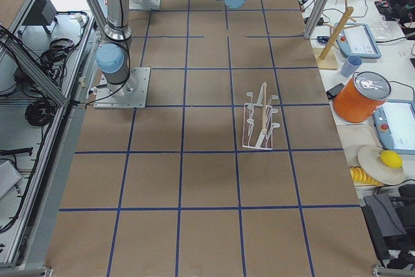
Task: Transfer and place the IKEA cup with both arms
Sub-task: 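Carry the white cup toward the left gripper while the left arm swings over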
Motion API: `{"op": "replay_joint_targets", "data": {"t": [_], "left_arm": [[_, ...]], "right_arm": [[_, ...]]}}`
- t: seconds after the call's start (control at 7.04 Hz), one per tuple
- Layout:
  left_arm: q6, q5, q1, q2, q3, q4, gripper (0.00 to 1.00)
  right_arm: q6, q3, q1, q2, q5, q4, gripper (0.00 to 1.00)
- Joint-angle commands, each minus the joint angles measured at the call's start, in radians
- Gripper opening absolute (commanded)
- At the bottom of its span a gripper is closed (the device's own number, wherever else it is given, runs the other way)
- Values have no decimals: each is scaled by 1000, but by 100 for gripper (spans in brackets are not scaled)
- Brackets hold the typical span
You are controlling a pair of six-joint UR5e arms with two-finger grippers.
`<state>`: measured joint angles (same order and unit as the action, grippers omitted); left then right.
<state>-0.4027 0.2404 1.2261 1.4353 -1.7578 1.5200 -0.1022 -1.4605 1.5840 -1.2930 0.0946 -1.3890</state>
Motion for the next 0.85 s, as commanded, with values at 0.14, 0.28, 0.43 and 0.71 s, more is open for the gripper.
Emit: {"op": "replay_joint_targets", "data": {"t": [0.14, 0.28, 0.43, 0.71], "left_arm": [[69, -59, 72, 11, -35, -115, 100], [76, -75, 73, 13, -35, -115, 100], [77, -96, 73, 19, -37, -116, 100], [81, -98, 85, 37, -37, -115, 100]], "right_arm": [[-72, -50, 1, -29, -22, -4, 33], [-76, -52, 1, -32, -19, -2, 33], [-92, -50, 1, -34, -21, -4, 33], [-128, -49, 4, -45, -22, -7, 33]]}}
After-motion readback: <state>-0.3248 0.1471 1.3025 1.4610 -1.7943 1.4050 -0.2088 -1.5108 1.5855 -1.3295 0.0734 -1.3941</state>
